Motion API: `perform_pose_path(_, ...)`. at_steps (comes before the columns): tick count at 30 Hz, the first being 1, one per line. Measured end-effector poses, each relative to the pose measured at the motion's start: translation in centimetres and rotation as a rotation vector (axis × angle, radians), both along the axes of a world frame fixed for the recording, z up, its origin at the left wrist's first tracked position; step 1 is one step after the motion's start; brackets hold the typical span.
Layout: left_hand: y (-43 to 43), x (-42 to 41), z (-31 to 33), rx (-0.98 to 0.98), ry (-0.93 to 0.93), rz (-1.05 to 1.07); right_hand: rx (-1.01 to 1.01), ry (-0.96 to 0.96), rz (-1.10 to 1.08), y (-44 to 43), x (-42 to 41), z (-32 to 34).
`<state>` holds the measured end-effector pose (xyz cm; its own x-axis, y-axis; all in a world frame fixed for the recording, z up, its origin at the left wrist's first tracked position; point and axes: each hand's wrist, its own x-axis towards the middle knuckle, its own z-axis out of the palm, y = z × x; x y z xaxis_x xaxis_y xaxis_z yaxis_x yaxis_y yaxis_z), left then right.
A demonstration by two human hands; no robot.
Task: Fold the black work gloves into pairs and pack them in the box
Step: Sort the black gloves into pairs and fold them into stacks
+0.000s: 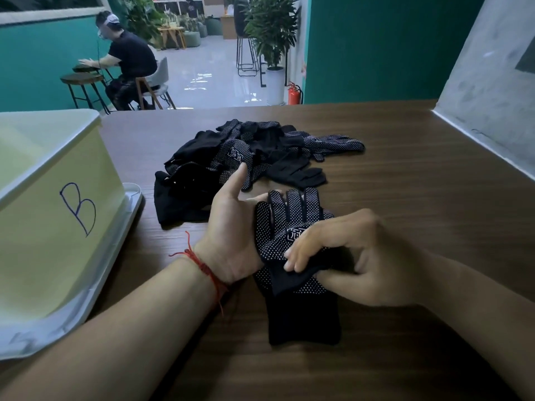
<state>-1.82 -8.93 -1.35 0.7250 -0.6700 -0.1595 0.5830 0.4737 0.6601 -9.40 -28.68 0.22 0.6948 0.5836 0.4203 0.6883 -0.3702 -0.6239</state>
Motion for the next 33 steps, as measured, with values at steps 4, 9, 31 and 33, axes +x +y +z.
perform_pose_path(4,0.1,0.1,0.2,0.104,0.093,0.029,-0.103,0.054,0.029,0.2,-0.1,0.1)
perform_pose_path(9,-0.2,-0.2,0.4,0.121,0.106,0.096,-0.114,0.163,0.036,0.0,-0.1,0.2)
perform_pose_path(31,4.8,-1.5,-0.3,1.133,-1.391,0.207,-0.289,-0.006,-0.079,-2.7,1.7,-0.5)
perform_pose_path(33,4.8,-1.4,-0.4,1.146,-1.499,0.155,-0.344,-0.077,-0.083,-2.6,1.7,-0.5)
